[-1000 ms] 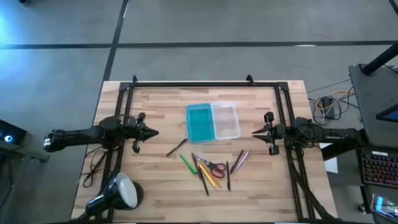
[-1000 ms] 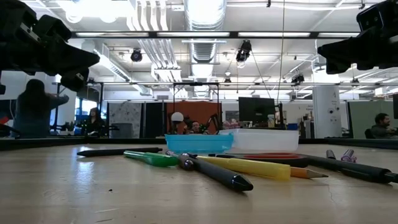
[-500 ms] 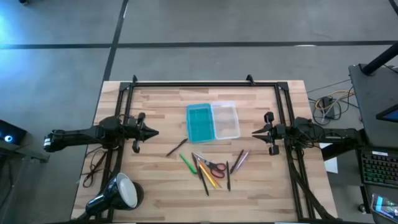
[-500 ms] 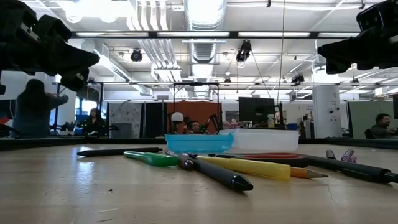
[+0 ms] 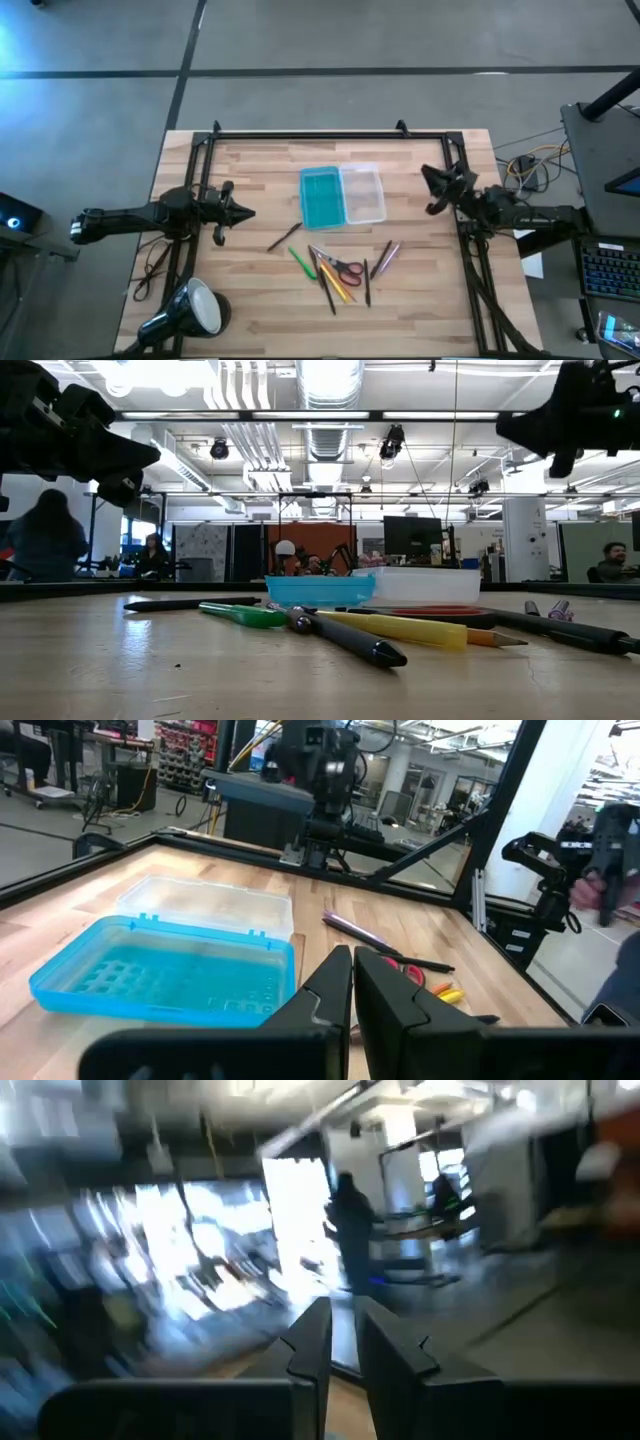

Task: Pick & place school supplies into a supply box
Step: Put the black scissors into the blue supply box

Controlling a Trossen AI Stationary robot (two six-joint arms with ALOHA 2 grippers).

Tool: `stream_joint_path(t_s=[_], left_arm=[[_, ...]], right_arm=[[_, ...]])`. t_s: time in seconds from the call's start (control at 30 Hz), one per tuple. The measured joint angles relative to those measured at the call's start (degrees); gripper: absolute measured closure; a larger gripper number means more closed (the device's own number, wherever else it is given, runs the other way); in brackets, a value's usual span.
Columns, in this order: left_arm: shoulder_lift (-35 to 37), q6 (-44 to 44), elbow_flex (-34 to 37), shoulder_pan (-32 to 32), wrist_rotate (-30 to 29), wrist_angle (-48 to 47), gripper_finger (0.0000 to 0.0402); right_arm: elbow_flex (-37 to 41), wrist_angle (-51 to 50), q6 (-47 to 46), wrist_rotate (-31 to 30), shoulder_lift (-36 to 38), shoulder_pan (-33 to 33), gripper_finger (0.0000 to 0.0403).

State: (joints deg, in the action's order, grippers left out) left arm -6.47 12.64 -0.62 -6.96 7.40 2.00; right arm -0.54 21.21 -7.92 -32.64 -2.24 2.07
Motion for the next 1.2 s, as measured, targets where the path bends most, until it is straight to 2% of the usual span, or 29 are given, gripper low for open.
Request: stream_joint_path(t_s=[0.13,0.2,0.33,0.37,0.47,0.5,0.6,0.77,0.87,0.97,1.03,1.13,1.2], left_arm=[[-0.01,0.0,0.0,0.0,0.0,-0.02,0.0401],[-0.01,0.0,0.0,0.0,0.0,-0.04,0.0401],[-0.03,0.01,0.0,-0.02,0.0,-0.05,0.0401],[-0.03,0.0,0.0,-0.04,0.01,-0.06,0.0401],[-0.03,0.0,0.0,-0.04,0.0,-0.07,0.0401],[-0.05,0.0,0.0,-0.04,0.0,-0.09,0.0401],[-0.03,0.0,0.0,-0.04,0.0,-0.11,0.0401],[-0.03,0.0,0.0,-0.04,0.0,-0.17,0.0401],[-0.03,0.0,0.0,-0.04,0.0,-0.17,0.0401],[-0.03,0.0,0.0,-0.04,0.01,-0.21,0.0401],[-0.03,0.0,0.0,-0.04,0.02,-0.22,0.0401],[-0.03,0.0,0.0,-0.04,0.01,-0.24,0.0401],[-0.03,0.0,0.0,-0.04,0.0,-0.25,0.0401]], right_arm=[[0.0,3.42,-21.07,-1.76,-0.04,0.09,0.036],[0.0,2.62,-30.38,-5.59,-0.05,0.09,0.036],[0.02,-1.1,-33.46,-8.39,-0.68,0.09,0.036],[0.01,-0.95,-36.57,-7.94,-0.79,0.09,0.036],[-0.29,-2.91,-54.26,-1.66,-2.88,0.24,0.036],[-0.2,-3.11,-55.71,0.81,-4.74,0.25,0.036],[-0.2,-2.01,-55.33,7.48,-12.98,0.18,0.036],[-3.48,-1.91,-57.77,10.76,-28.23,0.15,0.036],[-7.95,-1.29,-58.12,13.91,-36.48,-0.64,0.036],[-12.87,0.81,-53.15,23.4,-43.13,-0.72,0.036],[-16.77,0.93,-53.76,23.74,-46.98,-0.71,0.036],[-22.16,-1.9,-53.13,25.99,-52.87,-0.66,0.036],[-25.44,-5.63,-51.31,32.24,-56.82,-0.68,0.036]])
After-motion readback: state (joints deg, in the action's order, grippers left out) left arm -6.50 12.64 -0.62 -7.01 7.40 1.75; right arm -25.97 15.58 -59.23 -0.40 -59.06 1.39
